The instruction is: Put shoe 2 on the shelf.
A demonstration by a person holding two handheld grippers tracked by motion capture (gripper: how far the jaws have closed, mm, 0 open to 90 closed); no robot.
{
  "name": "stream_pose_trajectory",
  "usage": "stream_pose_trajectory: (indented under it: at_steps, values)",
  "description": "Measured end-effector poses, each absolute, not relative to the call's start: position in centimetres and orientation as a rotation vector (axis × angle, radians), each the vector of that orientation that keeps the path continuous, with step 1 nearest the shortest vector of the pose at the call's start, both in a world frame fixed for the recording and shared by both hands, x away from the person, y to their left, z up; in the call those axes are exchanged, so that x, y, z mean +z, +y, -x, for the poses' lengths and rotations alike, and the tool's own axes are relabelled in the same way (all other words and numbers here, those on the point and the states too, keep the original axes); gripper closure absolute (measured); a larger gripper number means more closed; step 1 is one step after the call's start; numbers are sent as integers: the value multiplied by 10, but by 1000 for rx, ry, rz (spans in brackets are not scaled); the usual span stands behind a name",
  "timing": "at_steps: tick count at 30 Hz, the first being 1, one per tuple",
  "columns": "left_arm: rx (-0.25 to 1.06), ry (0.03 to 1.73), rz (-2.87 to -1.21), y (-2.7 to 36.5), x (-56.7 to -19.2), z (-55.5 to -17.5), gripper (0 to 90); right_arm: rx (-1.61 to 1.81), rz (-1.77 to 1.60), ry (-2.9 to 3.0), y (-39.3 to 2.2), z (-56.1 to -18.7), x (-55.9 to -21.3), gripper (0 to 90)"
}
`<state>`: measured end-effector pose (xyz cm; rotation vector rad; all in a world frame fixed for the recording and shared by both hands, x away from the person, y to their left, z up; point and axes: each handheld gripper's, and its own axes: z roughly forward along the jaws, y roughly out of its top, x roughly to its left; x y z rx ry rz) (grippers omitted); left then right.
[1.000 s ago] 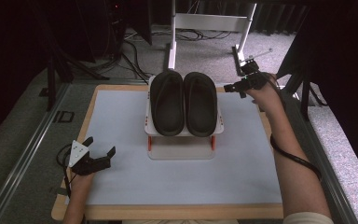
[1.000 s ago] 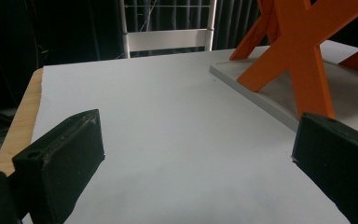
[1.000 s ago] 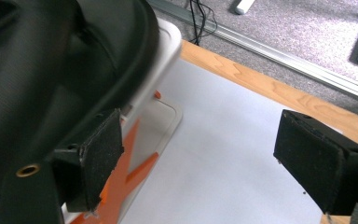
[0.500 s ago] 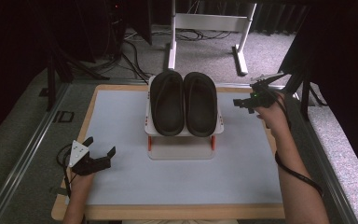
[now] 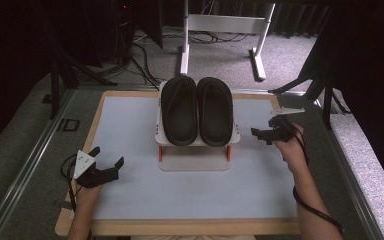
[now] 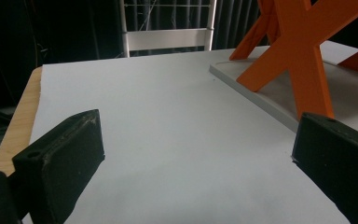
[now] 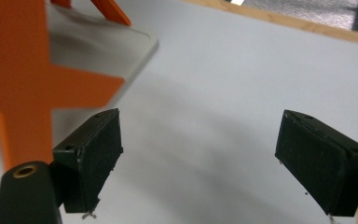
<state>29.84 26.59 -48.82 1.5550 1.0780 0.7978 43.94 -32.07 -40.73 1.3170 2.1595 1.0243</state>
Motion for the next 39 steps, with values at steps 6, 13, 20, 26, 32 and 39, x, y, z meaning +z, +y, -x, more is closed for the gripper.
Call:
stream_pose_trajectory:
  at_steps: [6, 13, 20, 26, 32, 39]
  values:
    - [797, 1078, -1555, 266, -488, -298, 17, 1025, -1336, 2130, -330, -430, -427, 137]
    - [795, 1080, -1554, 266, -488, -299, 18, 1025, -1364, 2076, -340, -416, -445, 137]
    - [792, 1081, -1553, 266, -488, -299, 18, 1010, -1393, 2018, -350, -403, -458, 136]
    - [792, 1081, -1553, 266, -488, -299, 18, 1007, -1415, 1977, -357, -394, -467, 136]
    - [792, 1081, -1554, 266, -488, -299, 17, 1065, -1433, 1889, -365, -385, -473, 136]
    - [796, 1095, -1551, 266, -488, -299, 17, 1060, -1421, 1910, -366, -385, -477, 137]
